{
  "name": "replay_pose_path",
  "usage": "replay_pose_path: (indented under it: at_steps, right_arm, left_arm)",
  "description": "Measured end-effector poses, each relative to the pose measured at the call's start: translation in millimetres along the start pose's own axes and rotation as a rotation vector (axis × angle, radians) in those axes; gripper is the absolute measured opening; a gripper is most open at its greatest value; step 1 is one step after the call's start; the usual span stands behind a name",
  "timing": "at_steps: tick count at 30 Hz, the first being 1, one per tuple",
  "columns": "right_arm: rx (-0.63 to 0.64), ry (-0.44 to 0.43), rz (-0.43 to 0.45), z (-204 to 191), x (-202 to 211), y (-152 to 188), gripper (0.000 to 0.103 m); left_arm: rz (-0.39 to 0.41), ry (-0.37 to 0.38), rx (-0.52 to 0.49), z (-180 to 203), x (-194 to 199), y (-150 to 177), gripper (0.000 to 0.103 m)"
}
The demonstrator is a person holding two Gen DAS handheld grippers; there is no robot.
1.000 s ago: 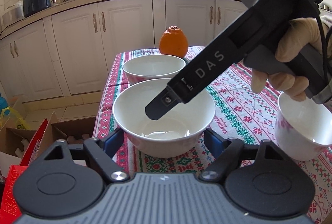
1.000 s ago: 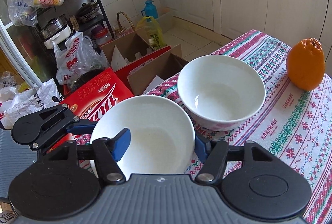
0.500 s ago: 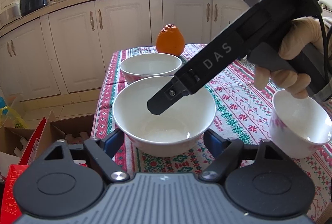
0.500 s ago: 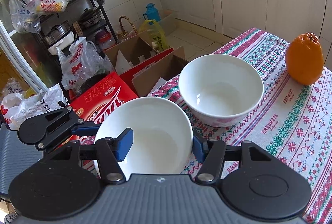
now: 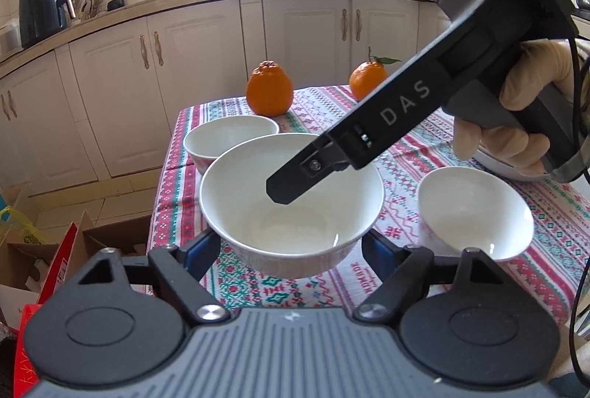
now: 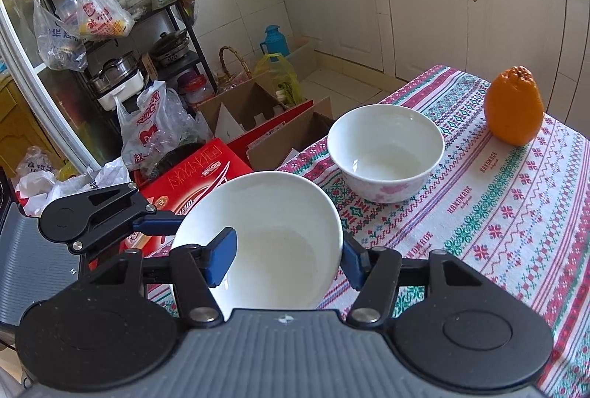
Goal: Organize plates and bowls
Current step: 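Carry the held bowl toward the plate stack with the right tool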
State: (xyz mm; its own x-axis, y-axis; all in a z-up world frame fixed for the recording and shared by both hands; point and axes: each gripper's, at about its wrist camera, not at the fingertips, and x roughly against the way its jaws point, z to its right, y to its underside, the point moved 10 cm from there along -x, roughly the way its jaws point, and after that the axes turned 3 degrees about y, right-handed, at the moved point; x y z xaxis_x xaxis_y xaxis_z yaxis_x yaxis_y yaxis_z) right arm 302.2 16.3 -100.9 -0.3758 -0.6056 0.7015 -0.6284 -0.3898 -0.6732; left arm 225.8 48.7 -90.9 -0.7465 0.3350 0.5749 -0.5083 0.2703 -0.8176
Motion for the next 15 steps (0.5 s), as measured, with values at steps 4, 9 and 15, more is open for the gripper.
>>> replay_pose_path:
  at_steps: [4,9,15]
  right_arm:
    - [-0.008,0.001,0.012,-0.9,16.1,6.2,0.065]
    - [-0.01,0.009,0.02,-1.5,34.6,16.8,0.065]
    - [-0.032,0.021,0.025,2.0,55.6,31.5,0.065]
  left_arm:
    - [0.003,0.018,-0.016,11.7,6.6,-5.0,0.083]
    - [0.005,0.041,-0.033,26.1,14.5,-8.7,0.083]
    - [0.01,0.074,-0.054,44.5,22.7,-14.1,0.083]
